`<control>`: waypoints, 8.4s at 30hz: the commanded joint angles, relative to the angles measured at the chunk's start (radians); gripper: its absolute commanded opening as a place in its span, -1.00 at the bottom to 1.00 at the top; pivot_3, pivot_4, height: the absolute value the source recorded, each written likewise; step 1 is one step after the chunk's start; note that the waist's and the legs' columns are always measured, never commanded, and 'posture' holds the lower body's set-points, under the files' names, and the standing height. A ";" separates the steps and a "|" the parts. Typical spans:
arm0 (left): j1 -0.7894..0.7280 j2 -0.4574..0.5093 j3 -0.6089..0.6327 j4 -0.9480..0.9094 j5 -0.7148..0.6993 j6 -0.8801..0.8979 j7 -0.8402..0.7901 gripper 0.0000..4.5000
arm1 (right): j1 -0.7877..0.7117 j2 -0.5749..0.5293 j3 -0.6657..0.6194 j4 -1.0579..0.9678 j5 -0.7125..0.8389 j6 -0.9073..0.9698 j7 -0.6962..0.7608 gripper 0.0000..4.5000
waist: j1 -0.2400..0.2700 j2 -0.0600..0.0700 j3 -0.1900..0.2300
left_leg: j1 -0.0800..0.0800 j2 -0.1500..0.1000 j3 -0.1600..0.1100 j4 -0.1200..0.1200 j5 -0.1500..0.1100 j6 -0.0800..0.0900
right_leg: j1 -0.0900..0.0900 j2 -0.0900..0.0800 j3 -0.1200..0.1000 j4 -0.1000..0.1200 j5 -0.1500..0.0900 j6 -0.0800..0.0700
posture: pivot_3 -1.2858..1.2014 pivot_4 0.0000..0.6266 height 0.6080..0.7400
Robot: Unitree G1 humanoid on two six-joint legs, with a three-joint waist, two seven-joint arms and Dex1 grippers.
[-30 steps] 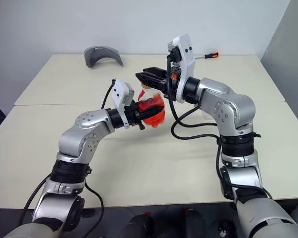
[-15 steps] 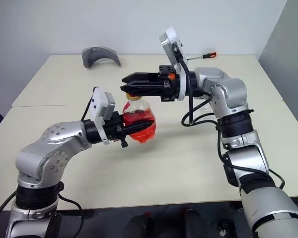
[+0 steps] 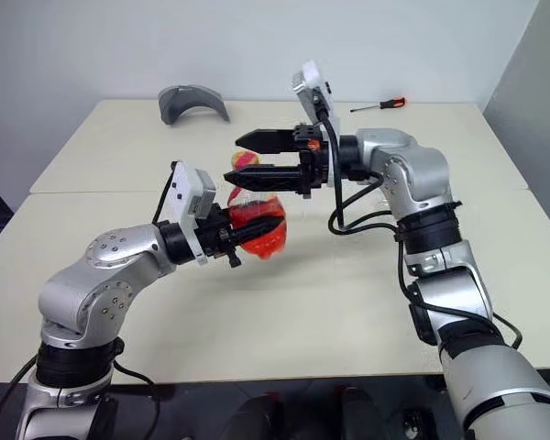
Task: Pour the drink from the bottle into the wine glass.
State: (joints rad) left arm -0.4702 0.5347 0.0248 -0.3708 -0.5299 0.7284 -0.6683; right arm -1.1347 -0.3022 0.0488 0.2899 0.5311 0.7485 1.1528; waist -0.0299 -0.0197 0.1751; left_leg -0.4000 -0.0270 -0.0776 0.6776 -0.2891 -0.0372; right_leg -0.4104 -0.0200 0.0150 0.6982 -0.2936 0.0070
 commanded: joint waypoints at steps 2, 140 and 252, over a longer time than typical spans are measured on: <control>-0.050 -0.028 0.004 0.071 0.044 -0.091 0.014 -0.48 | 0.060 -0.004 -0.080 -0.196 0.008 0.063 -0.220 1.00 | 0.000 0.000 0.000 | 0.000 0.000 0.000 0.000 0.000 0.000 | 0.000 0.000 0.000 0.000 0.000 0.000 | 0.03 -0.52 1.00; -0.219 -0.057 -0.018 0.214 0.059 -0.130 -0.074 -0.49 | 0.093 -0.029 -0.035 -0.331 0.015 0.047 -0.408 0.75 | -0.006 0.000 0.000 | 0.000 0.001 0.001 0.000 0.000 0.000 | 0.000 0.000 0.000 0.000 0.000 0.000 | 0.03 -0.52 1.00; 0.104 -0.038 -0.077 -0.070 0.009 -0.126 -0.028 -0.50 | 0.587 -0.187 -0.269 -0.788 0.023 0.219 -0.580 -0.46 | 0.020 -0.001 0.000 | 0.000 0.000 0.001 0.000 -0.002 0.004 | 0.002 0.000 0.000 -0.001 0.000 0.000 | 0.03 -0.52 1.00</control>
State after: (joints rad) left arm -0.3460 0.5100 -0.0432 -0.4240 -0.5280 0.6426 -0.7045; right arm -0.5708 -0.5014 -0.1805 -0.3973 0.5691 0.9555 0.6694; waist -0.0100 -0.0209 0.1749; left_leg -0.3999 -0.0266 -0.0763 0.6773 -0.2912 -0.0334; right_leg -0.4088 -0.0201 0.0155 0.6979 -0.2933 0.0067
